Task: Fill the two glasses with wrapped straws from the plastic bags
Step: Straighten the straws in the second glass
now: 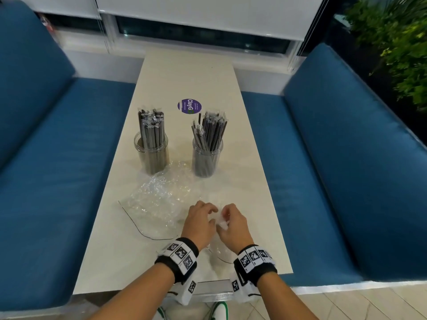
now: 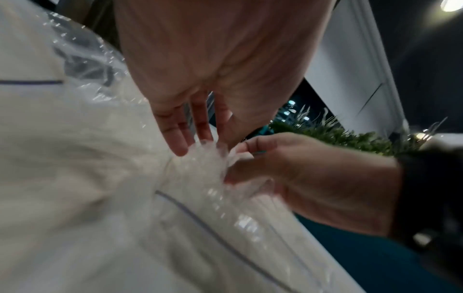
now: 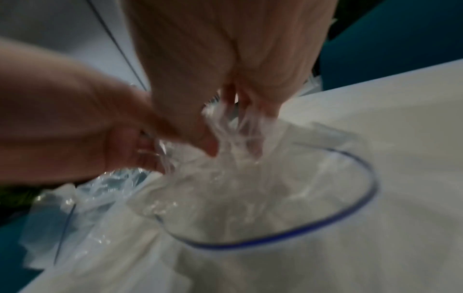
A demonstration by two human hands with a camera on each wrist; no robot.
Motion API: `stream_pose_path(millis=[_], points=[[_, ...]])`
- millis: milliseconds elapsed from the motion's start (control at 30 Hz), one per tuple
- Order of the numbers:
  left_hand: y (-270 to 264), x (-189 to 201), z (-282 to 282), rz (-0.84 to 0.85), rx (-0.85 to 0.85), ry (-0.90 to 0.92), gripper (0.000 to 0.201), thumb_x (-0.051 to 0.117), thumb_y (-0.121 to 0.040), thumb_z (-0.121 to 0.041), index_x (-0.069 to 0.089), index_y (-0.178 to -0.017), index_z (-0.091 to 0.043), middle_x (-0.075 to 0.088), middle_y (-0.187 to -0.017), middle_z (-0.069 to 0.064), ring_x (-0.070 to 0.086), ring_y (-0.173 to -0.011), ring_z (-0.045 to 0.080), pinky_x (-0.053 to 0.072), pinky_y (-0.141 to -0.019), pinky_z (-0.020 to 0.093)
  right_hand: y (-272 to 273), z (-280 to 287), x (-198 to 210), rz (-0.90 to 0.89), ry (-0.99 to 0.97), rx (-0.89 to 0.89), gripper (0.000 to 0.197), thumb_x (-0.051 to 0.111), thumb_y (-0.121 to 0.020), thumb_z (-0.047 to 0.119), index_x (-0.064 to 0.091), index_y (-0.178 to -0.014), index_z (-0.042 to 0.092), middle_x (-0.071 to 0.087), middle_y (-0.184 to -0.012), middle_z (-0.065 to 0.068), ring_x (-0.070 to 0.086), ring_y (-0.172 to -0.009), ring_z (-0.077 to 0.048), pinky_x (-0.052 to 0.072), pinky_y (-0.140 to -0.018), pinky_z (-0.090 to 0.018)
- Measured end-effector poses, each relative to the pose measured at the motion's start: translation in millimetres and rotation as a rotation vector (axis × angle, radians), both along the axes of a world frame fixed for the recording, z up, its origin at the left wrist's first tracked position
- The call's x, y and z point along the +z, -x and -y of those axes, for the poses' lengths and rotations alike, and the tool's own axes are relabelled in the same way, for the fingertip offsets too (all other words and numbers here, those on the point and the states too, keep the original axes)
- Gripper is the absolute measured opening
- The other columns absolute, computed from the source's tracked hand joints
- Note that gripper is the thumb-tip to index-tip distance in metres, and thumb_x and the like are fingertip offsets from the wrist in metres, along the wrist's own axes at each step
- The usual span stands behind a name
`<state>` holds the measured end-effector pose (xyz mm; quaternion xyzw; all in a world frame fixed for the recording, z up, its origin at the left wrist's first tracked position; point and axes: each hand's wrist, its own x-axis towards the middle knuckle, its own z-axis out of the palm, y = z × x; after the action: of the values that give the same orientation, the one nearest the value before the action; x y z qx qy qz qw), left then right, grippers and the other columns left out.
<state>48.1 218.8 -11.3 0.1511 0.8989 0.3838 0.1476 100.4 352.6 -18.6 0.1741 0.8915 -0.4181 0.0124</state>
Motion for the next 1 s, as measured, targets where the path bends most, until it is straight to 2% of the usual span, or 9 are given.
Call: stream_pose_path(millis=[100, 167, 267, 467, 633, 733, 833, 933, 1000], points=[[0.6, -10.3, 6.9, -0.011, -0.049, 0.094, 0.03, 0.059, -0.104, -0.011, 0.068, -0.131, -0.018, 0.062, -0.128, 0.0, 0.055, -0.122, 0.019, 0.046, -0.105, 0.028, -3.7, -4.1, 3.7, 0.116, 0.016, 0.097, 0.037, 0.062, -0.081, 0.032, 0.063, -0.117, 0.023, 0.067, -0.117, 0.004, 0.061, -0.109, -0.015, 0.051, -0.096, -0.031], [0.4, -13.2, 9.2, -0.027, -0.082, 0.128, 0.031, 0.055, -0.106, -0.013, 0.068, -0.134, -0.016, 0.063, -0.131, 0.003, 0.055, -0.125, 0.02, 0.045, -0.104, 0.026, -6.1, -8.0, 5.4, 0.079, -0.061, 0.101, 0.034, 0.053, -0.085, 0.033, 0.072, -0.111, 0.023, 0.069, -0.122, 0.001, 0.057, -0.117, -0.017, 0.046, -0.103, -0.033], [-0.1, -11.0, 10.5, -0.03, -0.052, 0.087, 0.03, 0.052, -0.106, -0.011, 0.071, -0.129, -0.013, 0.057, -0.131, 0.003, 0.056, -0.122, 0.018, 0.046, -0.105, 0.024, -5.8, -12.3, 4.1, -0.137, -0.256, 0.032, 0.018, 0.06, -0.087, 0.021, 0.077, -0.093, 0.023, 0.065, -0.113, 0.004, 0.051, -0.11, -0.017, 0.046, -0.1, -0.036], [9.6, 17.0, 11.5, -0.202, 0.071, 0.026, 0.03, 0.063, -0.096, -0.01, 0.068, -0.123, -0.023, 0.054, -0.126, -0.002, 0.054, -0.117, 0.018, 0.049, -0.101, 0.034, 13.0, -19.8, 29.3, -0.263, -0.243, -0.041, 0.017, 0.065, -0.088, 0.01, 0.073, -0.093, 0.025, 0.058, -0.099, 0.007, 0.051, -0.096, -0.013, 0.052, -0.09, -0.041], [43.3, 52.7, 10.8, -0.232, 0.194, -0.126, 0.042, 0.064, -0.091, -0.003, 0.057, -0.129, -0.019, 0.05, -0.128, -0.002, 0.053, -0.118, 0.019, 0.052, -0.102, 0.037, 59.5, -29.0, 89.5, -0.413, -0.272, -0.018, 0.022, 0.065, -0.088, 0.004, 0.071, -0.099, 0.022, 0.061, -0.1, 0.006, 0.054, -0.092, -0.016, 0.042, -0.083, -0.02], [82.3, 73.3, 4.9, -0.19, 0.258, -0.143, 0.062, 0.075, -0.089, -0.011, 0.047, -0.144, -0.011, 0.046, -0.142, 0.005, 0.051, -0.128, 0.022, 0.048, -0.113, 0.038, 103.0, -32.4, 127.4, -0.469, -0.285, 0.025, 0.027, 0.064, -0.088, 0.004, 0.07, -0.11, 0.018, 0.059, -0.107, 0.004, 0.055, -0.096, -0.019, 0.042, -0.087, -0.023], [124.5, 84.8, -6.1, -0.064, 0.273, -0.093, 0.101, 0.088, -0.083, -0.033, 0.028, -0.161, -0.009, 0.035, -0.16, 0.011, 0.041, -0.147, 0.029, 0.037, -0.122, 0.041, 150.0, -35.5, 155.1, -0.465, -0.303, 0.09, 0.048, 0.064, -0.086, 0.002, 0.061, -0.13, 0.023, 0.051, -0.126, 0.002, 0.05, -0.114, -0.021, 0.047, -0.101, -0.032], [156.7, 88.1, -17.9, 0.037, 0.245, -0.099, 0.142, 0.096, -0.07, -0.049, 0.003, -0.169, -0.009, 0.015, -0.175, 0.013, 0.021, -0.161, 0.032, 0.028, -0.129, 0.052, 189.5, -39.9, 171.1, -0.3, -0.405, 0.195, 0.071, 0.071, -0.083, 0.005, 0.048, -0.142, 0.037, 0.033, -0.151, -0.007, 0.039, -0.126, -0.031, 0.04, -0.098, -0.031], [173.1, 82.6, -24.6, 0.073, 0.221, -0.113, 0.159, 0.099, -0.058, -0.058, -0.005, -0.17, -0.012, 0.013, -0.177, 0.012, 0.018, -0.163, 0.031, 0.026, -0.129, 0.057, 209.3, -39.4, 169.8, -0.178, -0.439, 0.285, 0.068, 0.075, -0.083, 0.008, 0.051, -0.139, 0.037, 0.034, -0.15, -0.009, 0.042, -0.126, -0.033, 0.046, -0.101, -0.038]])
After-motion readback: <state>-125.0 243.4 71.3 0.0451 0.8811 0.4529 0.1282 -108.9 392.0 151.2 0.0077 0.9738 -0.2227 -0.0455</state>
